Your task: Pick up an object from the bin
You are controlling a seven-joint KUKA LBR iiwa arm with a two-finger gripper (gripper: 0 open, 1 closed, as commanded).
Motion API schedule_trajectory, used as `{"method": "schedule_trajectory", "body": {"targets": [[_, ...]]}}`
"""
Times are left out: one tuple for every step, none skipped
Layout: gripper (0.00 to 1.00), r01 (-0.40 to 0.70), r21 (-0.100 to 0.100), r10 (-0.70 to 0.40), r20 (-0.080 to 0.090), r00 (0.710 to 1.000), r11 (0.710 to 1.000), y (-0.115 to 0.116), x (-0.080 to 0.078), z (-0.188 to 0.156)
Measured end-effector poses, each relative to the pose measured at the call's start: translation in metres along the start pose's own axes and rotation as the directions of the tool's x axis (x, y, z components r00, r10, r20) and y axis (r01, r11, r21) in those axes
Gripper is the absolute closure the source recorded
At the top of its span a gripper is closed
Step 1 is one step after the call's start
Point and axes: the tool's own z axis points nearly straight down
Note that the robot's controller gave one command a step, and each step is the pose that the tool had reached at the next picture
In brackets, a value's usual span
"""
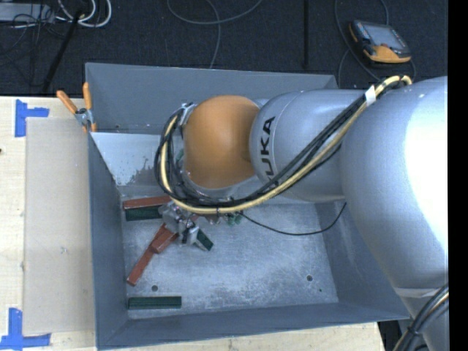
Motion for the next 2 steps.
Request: {"method": "schedule_trajectory", "body": {"targets": [[1.0, -0.003, -0.001, 0.003, -0.002, 1.0, 1.0, 0.0, -0.001, -0.01], [1.0, -0.006, 0.001, 0.006, 0.003, 1.0, 1.0, 0.0, -0.003, -0.067]]}}
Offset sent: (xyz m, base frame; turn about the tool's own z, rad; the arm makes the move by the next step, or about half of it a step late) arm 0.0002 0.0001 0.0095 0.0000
